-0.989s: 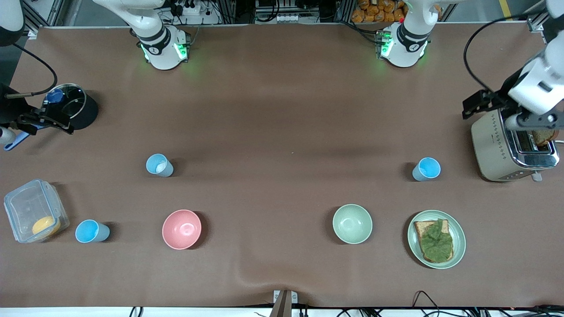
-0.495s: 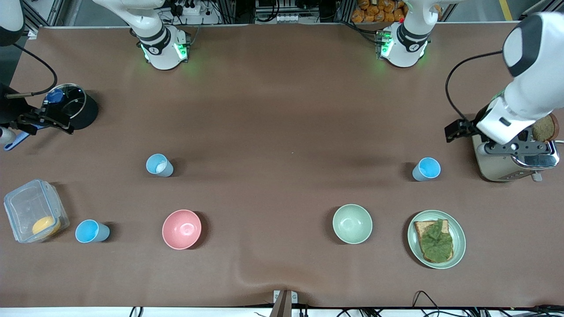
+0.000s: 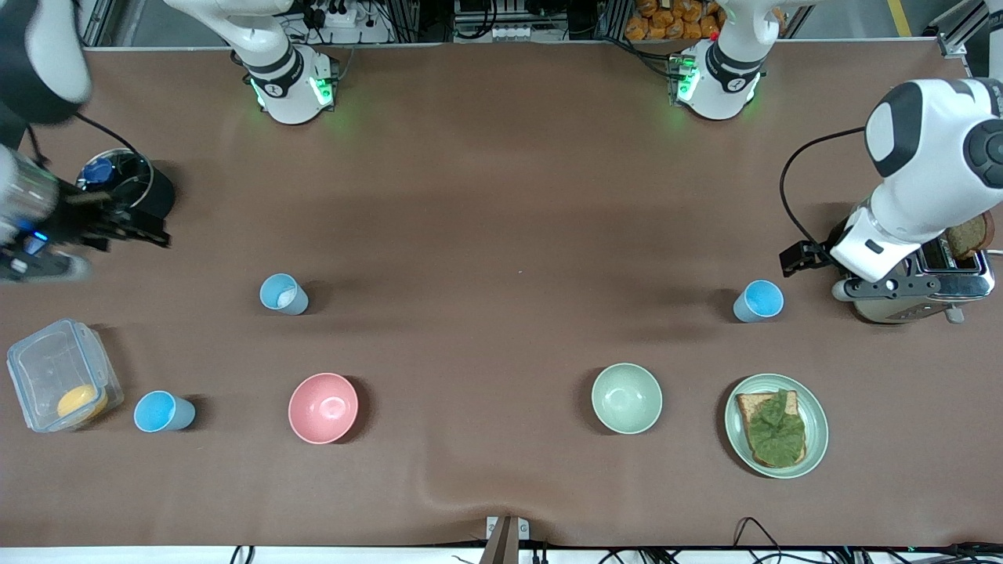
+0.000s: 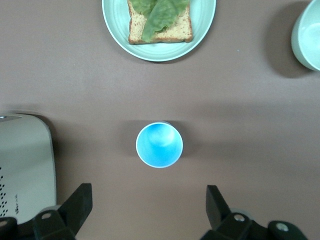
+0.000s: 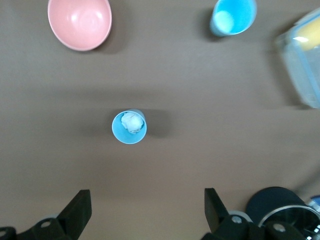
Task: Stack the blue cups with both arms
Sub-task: 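Close both grippers on the two blue cups and lift them, then set the tissue cup mid-table with the right gripper while the left gripper follows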
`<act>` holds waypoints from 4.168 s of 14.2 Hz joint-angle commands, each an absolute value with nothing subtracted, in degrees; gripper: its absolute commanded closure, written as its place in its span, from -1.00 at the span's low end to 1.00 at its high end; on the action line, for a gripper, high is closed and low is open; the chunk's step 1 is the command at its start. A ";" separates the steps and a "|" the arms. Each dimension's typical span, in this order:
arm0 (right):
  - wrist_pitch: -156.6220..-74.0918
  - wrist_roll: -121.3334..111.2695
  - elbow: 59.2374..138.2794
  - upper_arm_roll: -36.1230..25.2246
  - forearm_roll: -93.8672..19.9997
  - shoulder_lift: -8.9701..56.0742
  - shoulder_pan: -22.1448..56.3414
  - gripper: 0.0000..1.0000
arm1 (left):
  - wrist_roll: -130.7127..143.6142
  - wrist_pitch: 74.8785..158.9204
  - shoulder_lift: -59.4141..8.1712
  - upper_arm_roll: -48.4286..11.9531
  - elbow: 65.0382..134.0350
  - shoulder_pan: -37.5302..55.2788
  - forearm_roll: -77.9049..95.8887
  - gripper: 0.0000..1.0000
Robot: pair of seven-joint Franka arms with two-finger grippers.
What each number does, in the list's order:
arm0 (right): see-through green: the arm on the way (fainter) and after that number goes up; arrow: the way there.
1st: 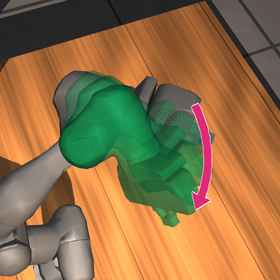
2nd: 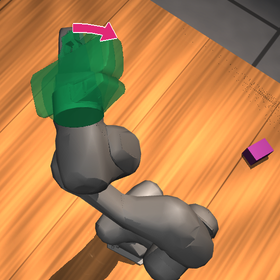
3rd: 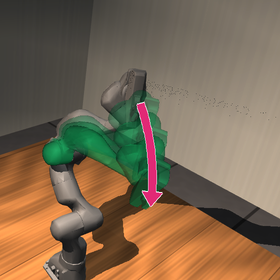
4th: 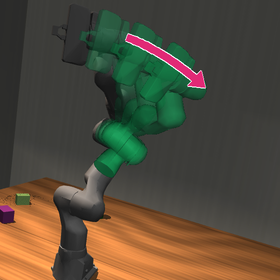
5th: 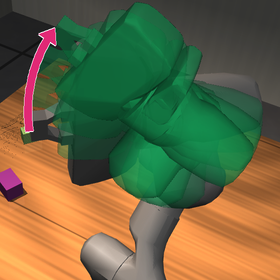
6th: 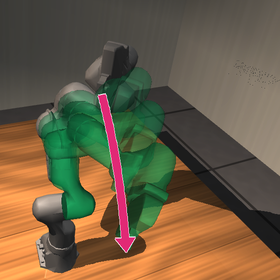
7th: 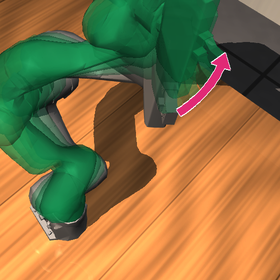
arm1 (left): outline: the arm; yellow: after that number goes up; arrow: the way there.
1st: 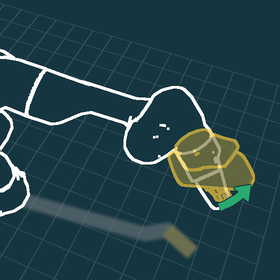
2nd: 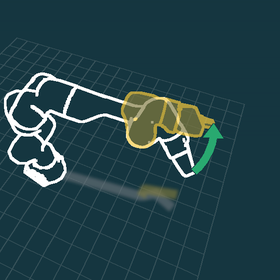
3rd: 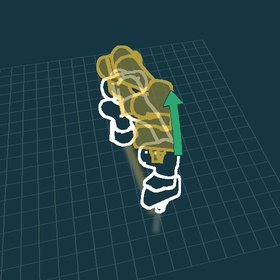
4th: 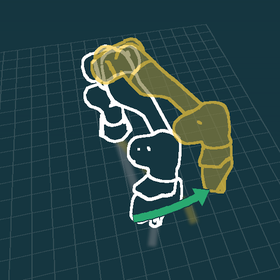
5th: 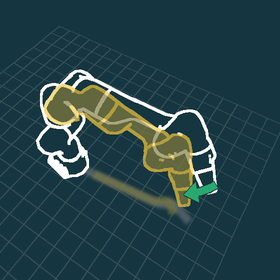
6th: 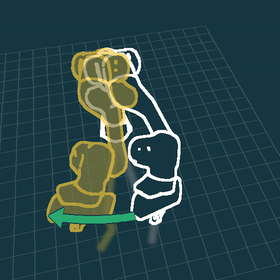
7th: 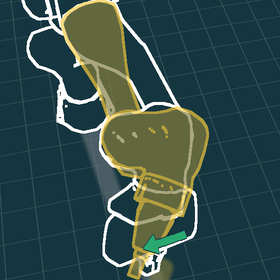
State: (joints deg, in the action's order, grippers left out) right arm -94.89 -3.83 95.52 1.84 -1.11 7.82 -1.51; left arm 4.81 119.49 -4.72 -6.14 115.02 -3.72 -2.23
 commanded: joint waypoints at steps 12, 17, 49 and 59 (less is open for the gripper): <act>-120.20 20.21 109.49 1.76 9.58 18.72 11.52 -1.00 | 10.55 125.85 -19.15 -6.77 113.47 -5.36 -10.55 -1.00; -130.34 22.76 119.08 1.67 9.58 19.07 11.51 -1.00 | 10.55 129.90 -24.16 -6.68 113.38 -5.27 -12.48 -1.00; -116.01 62.30 82.71 1.67 -9.05 38.40 38.23 1.00 | 23.73 132.01 -19.60 -7.64 110.39 -4.92 -9.76 1.00; -120.06 63.37 82.97 1.67 -5.27 41.40 40.87 0.81 | 33.47 131.92 -18.02 -13.70 109.34 -4.83 -6.94 1.00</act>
State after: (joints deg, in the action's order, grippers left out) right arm -120.19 62.01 84.56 2.29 -6.24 40.61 40.18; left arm 30.57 132.57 -18.91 -11.72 109.51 -4.63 -7.81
